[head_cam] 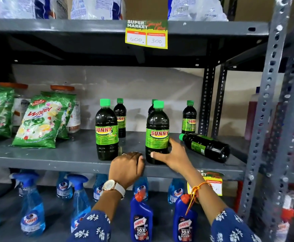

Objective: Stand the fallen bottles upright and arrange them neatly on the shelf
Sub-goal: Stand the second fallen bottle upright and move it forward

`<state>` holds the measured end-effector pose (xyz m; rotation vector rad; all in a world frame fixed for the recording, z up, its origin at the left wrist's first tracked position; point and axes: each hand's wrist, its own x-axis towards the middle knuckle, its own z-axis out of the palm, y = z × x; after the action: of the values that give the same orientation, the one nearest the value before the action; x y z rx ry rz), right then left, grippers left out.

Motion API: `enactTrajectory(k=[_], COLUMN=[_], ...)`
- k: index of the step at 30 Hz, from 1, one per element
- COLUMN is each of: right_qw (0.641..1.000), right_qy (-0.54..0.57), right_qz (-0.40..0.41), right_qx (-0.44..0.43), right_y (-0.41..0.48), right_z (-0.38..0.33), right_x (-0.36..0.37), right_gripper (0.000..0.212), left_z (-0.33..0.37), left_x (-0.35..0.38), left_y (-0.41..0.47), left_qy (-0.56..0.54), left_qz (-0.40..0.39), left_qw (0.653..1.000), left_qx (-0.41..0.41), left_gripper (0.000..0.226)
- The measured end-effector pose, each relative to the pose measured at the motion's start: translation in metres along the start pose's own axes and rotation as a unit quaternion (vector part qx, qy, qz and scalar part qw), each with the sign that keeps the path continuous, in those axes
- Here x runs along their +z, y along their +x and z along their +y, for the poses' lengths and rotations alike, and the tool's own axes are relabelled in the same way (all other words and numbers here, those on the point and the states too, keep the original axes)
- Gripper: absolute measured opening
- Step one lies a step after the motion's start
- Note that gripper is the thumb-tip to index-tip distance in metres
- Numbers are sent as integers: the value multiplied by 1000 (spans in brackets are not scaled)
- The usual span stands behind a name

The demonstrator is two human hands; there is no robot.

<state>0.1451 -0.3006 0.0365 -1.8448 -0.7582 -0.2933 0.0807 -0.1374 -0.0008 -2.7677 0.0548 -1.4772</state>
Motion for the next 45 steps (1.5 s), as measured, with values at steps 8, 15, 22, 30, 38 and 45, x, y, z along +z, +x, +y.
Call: enactTrajectory(k=[8,15,22,30,38,45], right_qw=[999,999,976,835,979,967], right_qy=[7,0,-115,-526,0,152], right_qz=[14,13,183,38,205,203], right_qx=[-38,-43,-5,161,2,19], right_y=[-4,-5,31,53,52,48], right_z=[5,5,-1,34,41,60], right_x=[3,4,-83,-96,-117,-105], right_gripper=[38,54,69,50,20,12], left_z=[0,0,33,124,124,126], left_x=[2,7,3,16,28,28], left_y=[0,-3,-13,25,24,22], left_qy=[26,-4,-150,-145,-125,-149], left_qz=[6,-4,156,-63,-66,-68], left_qw=[1000,1000,974,980,988,985], left_qx=[1,7,69,123,63,52], left_gripper=[39,41,47,48,47,52])
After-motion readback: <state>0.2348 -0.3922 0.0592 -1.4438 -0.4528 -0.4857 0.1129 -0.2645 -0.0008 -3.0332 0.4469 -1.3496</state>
